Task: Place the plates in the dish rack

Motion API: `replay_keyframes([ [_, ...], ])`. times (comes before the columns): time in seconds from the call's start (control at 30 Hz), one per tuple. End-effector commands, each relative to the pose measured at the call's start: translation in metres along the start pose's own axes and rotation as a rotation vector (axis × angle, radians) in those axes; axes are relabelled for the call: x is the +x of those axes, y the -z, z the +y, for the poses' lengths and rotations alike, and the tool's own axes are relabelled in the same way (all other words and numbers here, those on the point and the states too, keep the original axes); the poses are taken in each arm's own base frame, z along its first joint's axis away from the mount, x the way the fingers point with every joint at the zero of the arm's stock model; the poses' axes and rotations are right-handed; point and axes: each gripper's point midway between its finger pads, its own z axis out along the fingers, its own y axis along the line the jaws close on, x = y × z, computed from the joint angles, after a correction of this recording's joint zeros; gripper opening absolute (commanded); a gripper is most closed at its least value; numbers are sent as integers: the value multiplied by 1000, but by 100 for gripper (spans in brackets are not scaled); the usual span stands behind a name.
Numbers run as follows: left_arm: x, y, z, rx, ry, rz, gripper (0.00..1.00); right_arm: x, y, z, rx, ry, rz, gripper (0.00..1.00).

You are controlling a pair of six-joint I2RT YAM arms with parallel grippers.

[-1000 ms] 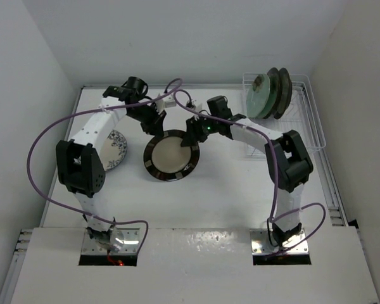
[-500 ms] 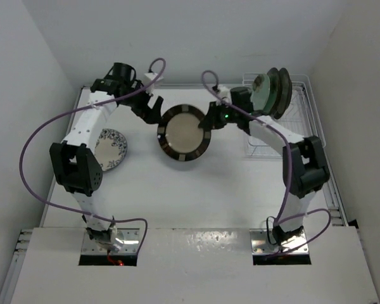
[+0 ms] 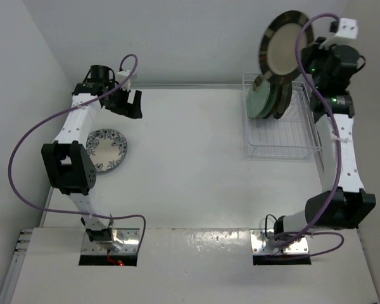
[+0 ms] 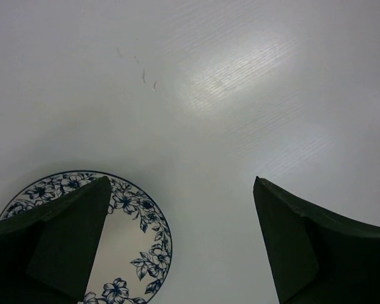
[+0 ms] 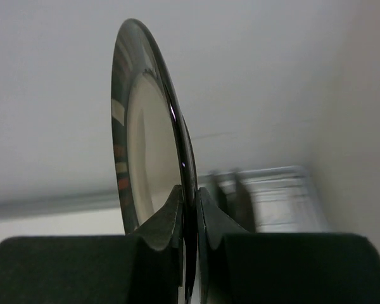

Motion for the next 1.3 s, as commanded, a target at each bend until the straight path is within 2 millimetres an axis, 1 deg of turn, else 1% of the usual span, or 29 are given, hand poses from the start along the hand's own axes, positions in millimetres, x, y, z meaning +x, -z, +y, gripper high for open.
replay_keyframes([
  [0.0,-23,21,-10,-3,-23,-87,100,-78,9,-69,286,152,-223,0],
  [0.03,-23,21,-10,-2,-23,-87,100,-77,8,-78,311,174,-212,0],
  [0.07,-23,21,-10,-2,-23,-87,100,-85,9,-89,343,192,-220,0],
  [0.1,-21,17,-11,10,-19,-81,100,-72,0,-99,372,223,-183,0],
  [0.13,-21,17,-11,11,-19,-80,100,-71,-1,-106,393,261,-175,0],
  [0.17,-21,17,-11,11,-19,-80,100,-67,-3,-110,405,269,-166,0],
  [0.2,-21,17,-12,19,-20,-83,100,-65,-7,-119,445,319,-169,0],
  [0.23,-18,16,-12,22,-16,-75,100,-54,-10,-125,459,353,-144,0],
  [0.27,-18,16,-12,22,-16,-75,100,-51,-13,-131,483,367,-139,0],
  [0.33,-18,16,-12,22,-16,-75,100,-37,-21,-139,509,420,-117,0],
  [0.37,-14,14,-13,24,-11,-66,100,-28,-25,-143,512,432,-94,0],
  [0.4,-14,14,-13,24,-11,-65,100,-23,-28,-143,506,447,-80,0],
  [0.43,-11,12,-13,27,-7,-58,100,-12,-34,-144,497,455,-56,0],
  [0.47,-11,12,-13,27,-7,-57,100,-7,-37,-145,493,460,-49,0],
  [0.5,-11,12,-13,27,-7,-57,100,8,-40,-144,480,467,-23,0],
  [0.57,-11,12,-13,27,-7,-57,100,19,-46,-147,491,497,-7,0],
  [0.63,-10,12,-11,18,-7,-55,100,31,-52,-147,493,517,9,0],
  [0.7,-10,12,-11,18,-16,-55,100,48,-57,-148,493,541,35,0],
  [0.77,-7,10,-11,20,-12,-47,100,50,-63,-145,500,562,11,0],
  [0.8,-7,10,-11,20,-12,-47,100,54,-67,-146,505,564,10,0],
  [0.83,-4,9,-11,22,-9,-39,100,53,-69,-143,501,571,3,0],
  [0.87,-3,9,-11,22,-8,-39,100,62,-74,-145,505,574,17,0],
  [0.93,-3,9,-10,13,-17,-37,100,60,-76,-143,505,575,10,0],
  [0.97,-3,9,-10,13,-18,-37,100,54,-75,-144,527,572,-14,0],
  [1.03,-3,9,-7,3,-26,-34,100,52,-73,-140,536,590,-24,0],
  [1.07,-3,9,-7,3,-27,-34,100,39,-69,-138,550,585,-69,0],
  [1.1,-3,9,-7,3,-27,-34,100,34,-67,-136,551,586,-82,0],
  [1.17,-3,9,-7,3,-27,-34,100,18,-64,-133,553,585,-123,0],
  [1.27,0,6,-6,5,-23,-26,100,4,-60,-130,561,594,-157,0],
])
